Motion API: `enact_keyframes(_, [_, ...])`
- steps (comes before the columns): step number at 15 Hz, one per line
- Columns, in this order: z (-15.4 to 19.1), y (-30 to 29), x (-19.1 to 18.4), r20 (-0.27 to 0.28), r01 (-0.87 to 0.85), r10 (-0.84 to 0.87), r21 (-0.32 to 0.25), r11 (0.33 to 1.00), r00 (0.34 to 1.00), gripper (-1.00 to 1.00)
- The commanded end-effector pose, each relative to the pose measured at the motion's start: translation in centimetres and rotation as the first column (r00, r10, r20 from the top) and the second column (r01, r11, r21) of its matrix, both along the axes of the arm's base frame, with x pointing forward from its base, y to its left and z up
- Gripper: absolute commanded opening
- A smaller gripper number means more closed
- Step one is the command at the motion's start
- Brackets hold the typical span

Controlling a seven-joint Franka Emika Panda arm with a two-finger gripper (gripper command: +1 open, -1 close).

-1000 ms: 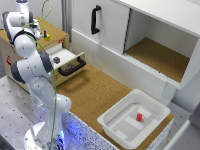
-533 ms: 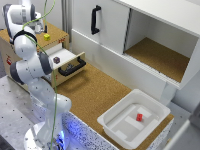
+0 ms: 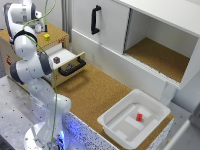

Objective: Turn off the green light lamp

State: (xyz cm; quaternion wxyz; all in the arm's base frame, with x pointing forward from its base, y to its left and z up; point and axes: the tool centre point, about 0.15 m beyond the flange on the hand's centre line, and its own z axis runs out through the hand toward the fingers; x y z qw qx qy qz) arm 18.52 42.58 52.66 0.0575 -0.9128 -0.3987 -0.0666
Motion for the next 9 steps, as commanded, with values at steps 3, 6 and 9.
enact_keyframes(3, [0.9,0.1,0.2,-0.046,0.005,-0.007,-0.03,1.0,0.999,1.0])
enact_keyframes(6, [0.9,0.1,0.2,-0.046,0.005,-0.007,-0.03,1.0,0.999,1.0])
enact_keyframes(9, [0.3,1.8,0.8,-0.028,0.073,-0.073,0.016,0.997,0.997,1.0])
